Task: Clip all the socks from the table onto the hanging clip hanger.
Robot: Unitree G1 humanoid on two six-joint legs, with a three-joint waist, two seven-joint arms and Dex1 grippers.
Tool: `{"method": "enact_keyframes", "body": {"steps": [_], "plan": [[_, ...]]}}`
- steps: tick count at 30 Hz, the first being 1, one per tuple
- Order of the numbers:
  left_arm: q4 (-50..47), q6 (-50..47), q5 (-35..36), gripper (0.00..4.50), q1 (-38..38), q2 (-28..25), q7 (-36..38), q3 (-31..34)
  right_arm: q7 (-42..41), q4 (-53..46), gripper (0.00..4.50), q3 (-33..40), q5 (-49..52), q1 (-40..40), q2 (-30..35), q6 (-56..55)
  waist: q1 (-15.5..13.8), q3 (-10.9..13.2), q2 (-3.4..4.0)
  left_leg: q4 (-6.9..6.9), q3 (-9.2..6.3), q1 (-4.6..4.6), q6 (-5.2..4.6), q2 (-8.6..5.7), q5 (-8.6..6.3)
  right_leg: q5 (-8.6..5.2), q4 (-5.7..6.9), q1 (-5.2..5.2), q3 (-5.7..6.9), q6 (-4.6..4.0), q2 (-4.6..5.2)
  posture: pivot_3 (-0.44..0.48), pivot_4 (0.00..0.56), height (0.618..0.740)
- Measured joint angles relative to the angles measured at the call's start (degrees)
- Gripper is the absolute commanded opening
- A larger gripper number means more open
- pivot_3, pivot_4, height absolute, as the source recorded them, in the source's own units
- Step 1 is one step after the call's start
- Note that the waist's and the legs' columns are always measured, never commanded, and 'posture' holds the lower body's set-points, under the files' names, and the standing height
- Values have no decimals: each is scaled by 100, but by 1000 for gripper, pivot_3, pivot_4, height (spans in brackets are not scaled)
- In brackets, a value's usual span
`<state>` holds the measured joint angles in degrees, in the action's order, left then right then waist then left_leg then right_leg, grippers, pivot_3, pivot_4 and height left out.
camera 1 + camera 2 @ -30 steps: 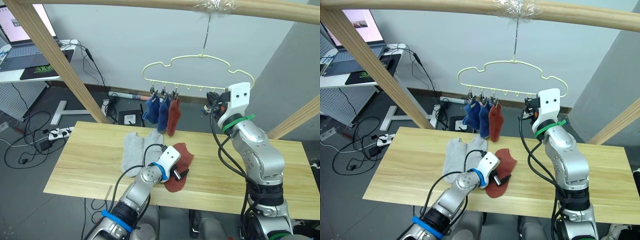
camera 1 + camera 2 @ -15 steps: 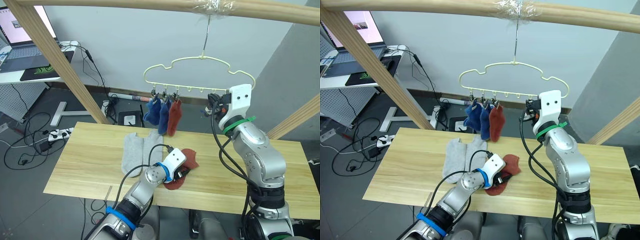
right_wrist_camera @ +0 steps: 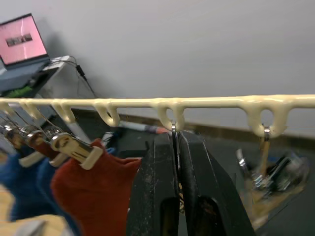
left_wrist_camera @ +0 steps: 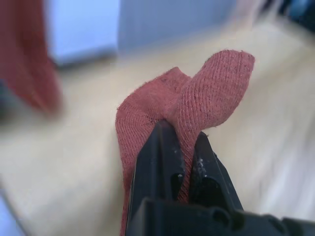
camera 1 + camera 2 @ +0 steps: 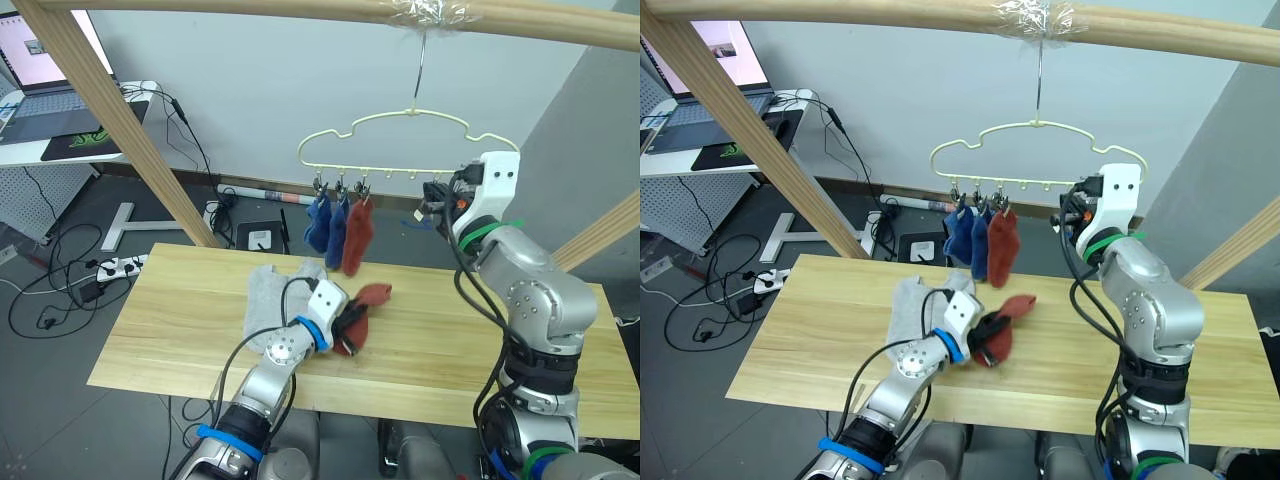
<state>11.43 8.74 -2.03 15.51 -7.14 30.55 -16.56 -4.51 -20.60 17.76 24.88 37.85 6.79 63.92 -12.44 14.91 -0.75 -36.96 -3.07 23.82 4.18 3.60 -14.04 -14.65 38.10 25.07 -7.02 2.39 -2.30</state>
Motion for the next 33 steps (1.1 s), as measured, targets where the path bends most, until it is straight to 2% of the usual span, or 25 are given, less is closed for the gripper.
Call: {"method": "enact_keyframes", "body": {"steps": [6, 13, 25, 33], "plan": [[-531, 689, -66, 28, 132, 216, -189, -59, 577, 353, 0, 1236, 564, 971, -616, 1385, 1, 0, 0, 4, 0, 0, 0, 0, 0, 0, 1, 3, 2, 0, 0, 314, 265, 740], [-455, 834, -130, 28, 340, 427, -632, 16, 848, 451, 0, 1826, 609, 1490, -781, 2184, 8, 0, 1, 4, 0, 3, -1, -1, 0, 0, -1, 5, 2, 0, 0, 309, 269, 740], [-264, 838, 23, 28, 456, 508, -663, 99, 846, 321, 0, 2159, 523, 1702, -985, 2709, 61, 1, 1, 8, -2, 6, -1, 0, -1, 0, -3, 8, 6, 0, 0, 302, 272, 740], [-504, 672, 390, 28, 66, 491, -441, 90, 825, 316, 0, 2216, 430, 1787, -957, 2781, 189, 1, 2, 11, -4, 6, -1, 1, -1, -1, -3, 10, 7, 1, 0, 291, 279, 740]]}}
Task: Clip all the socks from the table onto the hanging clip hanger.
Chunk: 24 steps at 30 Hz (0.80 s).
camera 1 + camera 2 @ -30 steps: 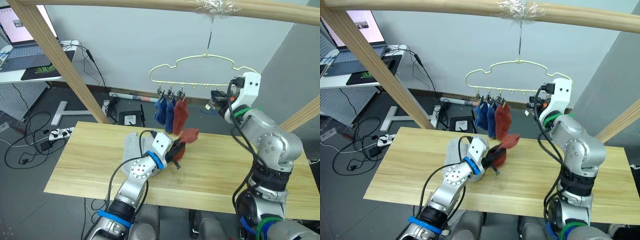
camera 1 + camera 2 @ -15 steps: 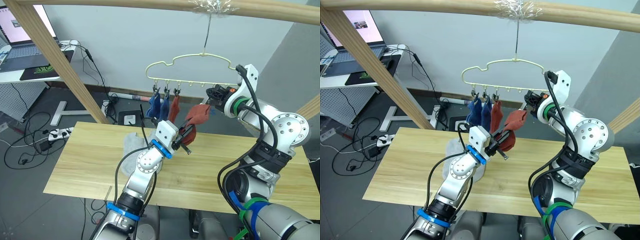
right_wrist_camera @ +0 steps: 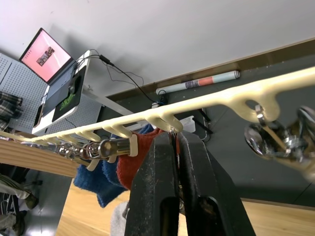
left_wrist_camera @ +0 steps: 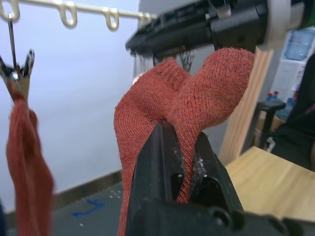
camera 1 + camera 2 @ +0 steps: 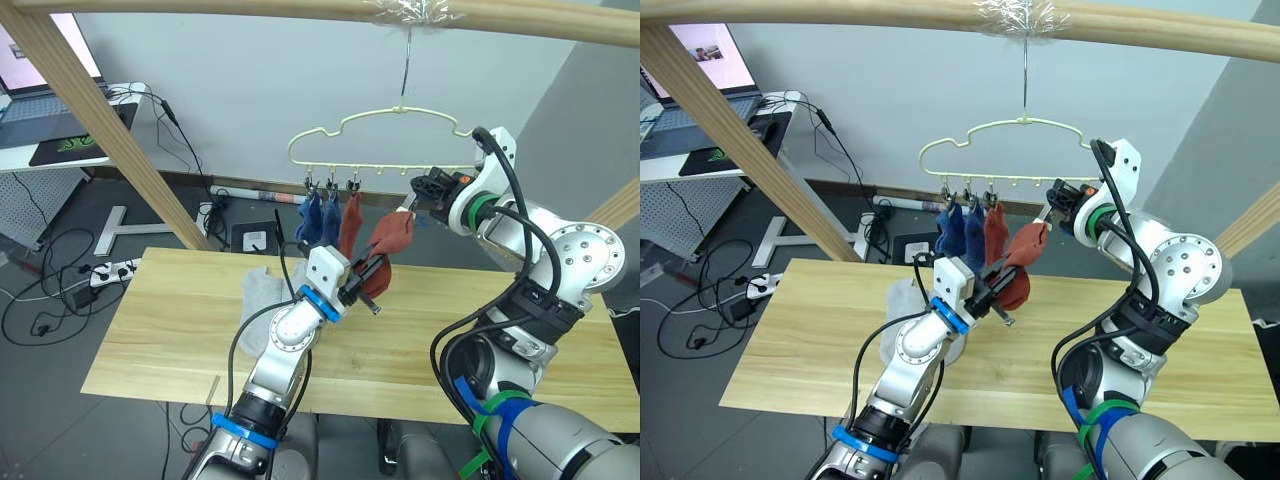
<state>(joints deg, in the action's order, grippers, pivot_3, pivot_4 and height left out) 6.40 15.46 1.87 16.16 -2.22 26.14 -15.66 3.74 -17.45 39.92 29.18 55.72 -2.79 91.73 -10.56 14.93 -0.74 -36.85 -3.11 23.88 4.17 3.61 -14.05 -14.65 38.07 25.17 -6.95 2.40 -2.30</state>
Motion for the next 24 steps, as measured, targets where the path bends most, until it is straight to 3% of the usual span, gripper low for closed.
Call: {"method": "enact_keyframes", "body": {"steps": [23, 24], "plan": [[486, 12, 20, 28, 474, 207, -181, 45, 21, -134, 0, 1, -2, 2, -211, 21, 151, 4, -1, 7, 0, 4, 0, -1, 0, -2, -9, 2, 0, 3, 0, 281, 281, 740], [494, 12, 19, 9, 476, 207, -186, 45, 20, -134, 262, 0, -1, 2, -211, 21, 151, 4, -1, 7, -1, 4, 0, -1, 0, -2, -9, 2, -1, 4, 0, 284, 278, 740]]}}
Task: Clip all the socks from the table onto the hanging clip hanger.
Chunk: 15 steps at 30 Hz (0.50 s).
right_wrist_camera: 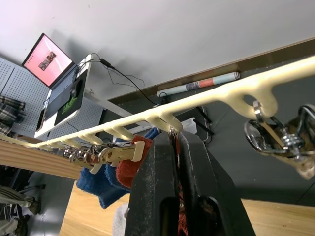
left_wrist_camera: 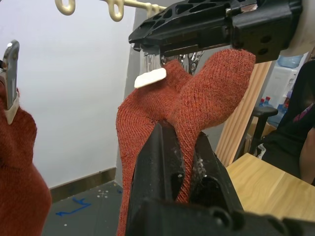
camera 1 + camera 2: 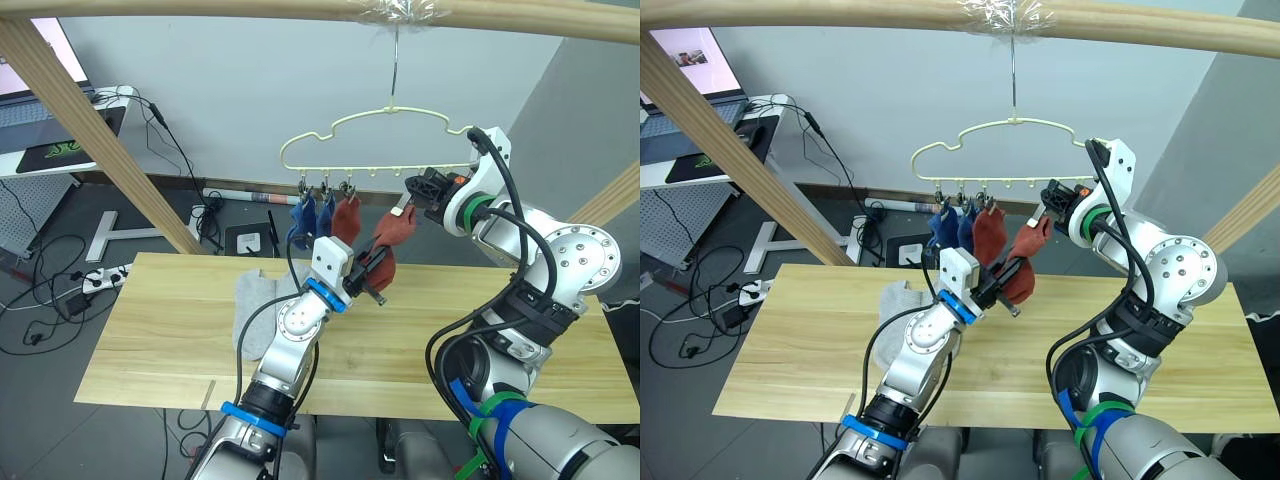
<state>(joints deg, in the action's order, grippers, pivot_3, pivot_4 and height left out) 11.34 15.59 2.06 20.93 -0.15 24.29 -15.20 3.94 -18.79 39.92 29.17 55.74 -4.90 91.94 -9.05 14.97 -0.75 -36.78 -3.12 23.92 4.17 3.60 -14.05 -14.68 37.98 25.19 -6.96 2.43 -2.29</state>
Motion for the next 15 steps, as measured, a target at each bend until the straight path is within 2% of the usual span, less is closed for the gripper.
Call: {"method": "enact_keyframes", "body": {"steps": [2, 7, 13, 15], "plan": [[0, 2, -2, 0, 4, 0, -2, 0, 0, 0, 634, -3, 0, -1, 1, 4, 0, 0, 0, 0, 0, 0, 0, 0, 0, 0, 0, 0, 0, 0, 0, 292, 268, 740], [0, 14, -49, 0, 27, 31, -27, -5, 41, 0, 2496, 78, -14, -72, -7, 13, 4, 0, 0, 0, 0, 8, 0, 0, 0, 1, 1, 9, 0, -2, 0, 301, 246, 740], [0, 57, -93, 0, 121, 56, -120, -14, -18, -68, 4472, 81, 47, -72, 10, 13, 9, -1, 1, 1, 0, 11, 0, 0, 0, 2, 2, 11, 1, -3, 0, 312, 218, 740], [1, 51, -98, 0, 121, 68, -129, -19, -160, -247, 4472, -98, 211, -119, 147, 13, 5, -1, 1, 1, 0, 13, 0, 0, 0, 2, 1, 12, 1, -3, 0, 316, 207, 740]]}}
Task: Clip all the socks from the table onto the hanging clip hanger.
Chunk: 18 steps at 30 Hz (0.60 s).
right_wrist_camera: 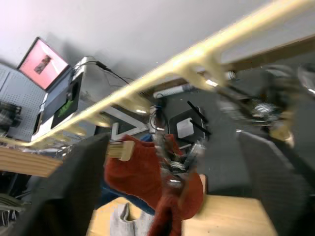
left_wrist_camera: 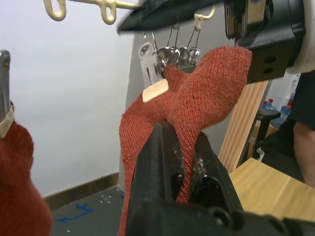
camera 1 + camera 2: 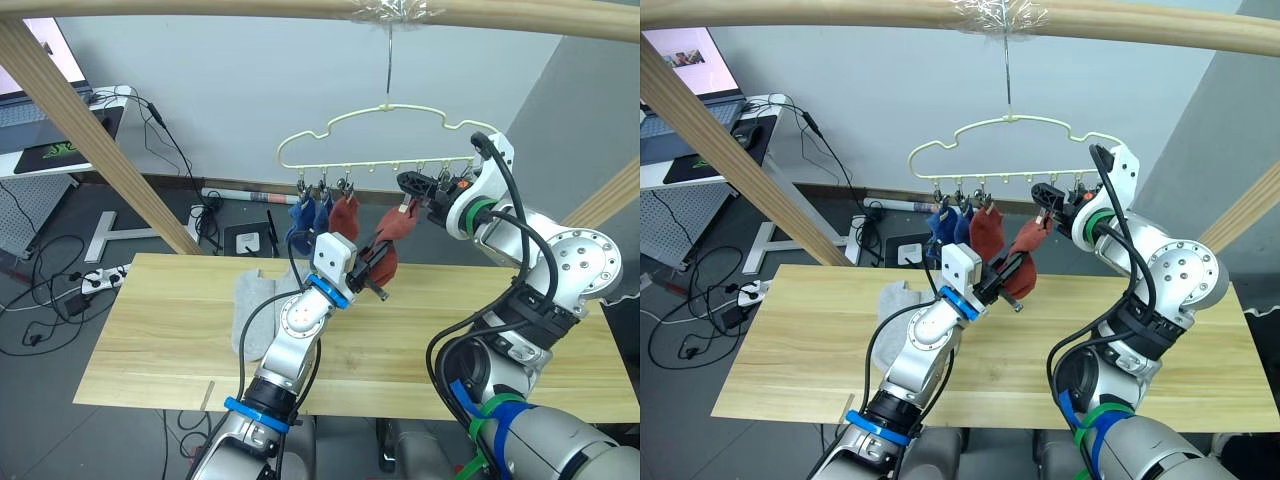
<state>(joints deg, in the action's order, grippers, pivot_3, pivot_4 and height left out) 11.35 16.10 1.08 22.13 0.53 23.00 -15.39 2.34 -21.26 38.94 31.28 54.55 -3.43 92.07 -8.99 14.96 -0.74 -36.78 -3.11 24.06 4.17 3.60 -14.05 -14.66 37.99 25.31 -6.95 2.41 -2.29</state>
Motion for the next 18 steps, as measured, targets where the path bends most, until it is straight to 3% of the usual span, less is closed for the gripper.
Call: {"method": "enact_keyframes", "body": {"steps": [2, 5, 18], "plan": [[1, -53, -3, 0, 0, 2, 6, -3, -66, -164, 4472, -77, 148, -57, 42, -1, -3, -1, 0, 0, 0, 0, 0, 0, 0, 0, 0, -1, 0, 0, 0, 317, 200, 740], [21, -167, 12, 726, -1, 6, 36, -12, -130, -485, 4500, -301, 392, -418, 140, 0, -18, -4, 1, 0, -1, 2, 0, 0, 0, 1, 2, 0, 2, -1, 0, 315, 193, 740], [158, -372, 112, 4415, -4, -32, 280, -6, -357, -1604, 4500, -768, 668, -1259, 987, 0, -15, -4, 1, -8, -1, 0, 0, 0, 0, 2, 7, -1, 2, 0, 0, 282, 207, 740]]}}
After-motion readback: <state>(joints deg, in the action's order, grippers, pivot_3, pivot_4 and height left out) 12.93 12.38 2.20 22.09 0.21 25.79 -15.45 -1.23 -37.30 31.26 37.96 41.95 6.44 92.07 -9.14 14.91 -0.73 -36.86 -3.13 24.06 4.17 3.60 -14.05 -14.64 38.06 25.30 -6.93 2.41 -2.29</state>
